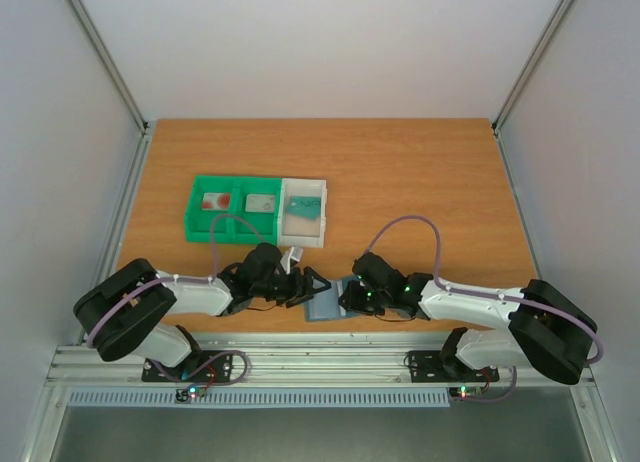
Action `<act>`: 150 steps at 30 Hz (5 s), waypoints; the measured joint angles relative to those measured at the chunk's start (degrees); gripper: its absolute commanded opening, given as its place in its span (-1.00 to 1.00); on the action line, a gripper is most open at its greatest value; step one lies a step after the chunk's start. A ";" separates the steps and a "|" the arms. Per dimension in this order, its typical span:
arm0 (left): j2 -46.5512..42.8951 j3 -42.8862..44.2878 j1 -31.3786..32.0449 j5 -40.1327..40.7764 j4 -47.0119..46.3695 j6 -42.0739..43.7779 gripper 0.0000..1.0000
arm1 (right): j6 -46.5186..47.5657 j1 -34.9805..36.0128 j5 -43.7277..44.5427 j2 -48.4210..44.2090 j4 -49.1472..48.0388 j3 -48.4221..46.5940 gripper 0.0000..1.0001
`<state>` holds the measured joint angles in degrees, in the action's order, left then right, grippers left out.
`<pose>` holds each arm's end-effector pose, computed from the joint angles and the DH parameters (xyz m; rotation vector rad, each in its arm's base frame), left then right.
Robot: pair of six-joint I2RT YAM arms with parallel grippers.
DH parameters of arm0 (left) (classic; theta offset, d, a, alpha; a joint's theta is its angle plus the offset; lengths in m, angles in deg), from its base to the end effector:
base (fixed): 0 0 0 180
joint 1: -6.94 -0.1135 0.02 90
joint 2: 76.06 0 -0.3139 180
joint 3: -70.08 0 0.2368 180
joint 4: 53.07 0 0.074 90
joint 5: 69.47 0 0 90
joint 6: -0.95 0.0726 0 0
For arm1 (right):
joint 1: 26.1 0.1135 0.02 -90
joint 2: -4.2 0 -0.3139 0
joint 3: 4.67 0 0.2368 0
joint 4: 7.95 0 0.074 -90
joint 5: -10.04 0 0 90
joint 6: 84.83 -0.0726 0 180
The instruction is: Take the credit cards out of the card holder
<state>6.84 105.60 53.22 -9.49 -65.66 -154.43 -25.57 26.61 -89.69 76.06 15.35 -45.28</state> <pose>0.1493 -0.2086 0.1727 -0.0716 2.6129 -1.5097 0.1169 0.1738 0.1704 -0.5850 2.6295 0.7439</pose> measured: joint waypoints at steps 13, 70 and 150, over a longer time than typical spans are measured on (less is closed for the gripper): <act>-6.27 -0.50 0.04 3.06 7.02 1.25 0.45 | 1.73 1.57 -1.90 6.05 -0.48 -2.95 -0.54; 0.11 1.64 3.72 3.41 1.79 -1.11 0.50 | -0.92 1.90 -0.42 6.43 -9.92 1.05 -0.71; 3.26 5.03 4.59 2.10 2.19 1.22 0.53 | -0.79 1.90 1.70 4.70 -10.86 2.99 -0.75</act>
<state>10.09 110.62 57.81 -7.39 -63.47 -153.21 -26.36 28.51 -87.99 80.75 4.49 -42.29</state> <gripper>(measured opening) 0.765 0.116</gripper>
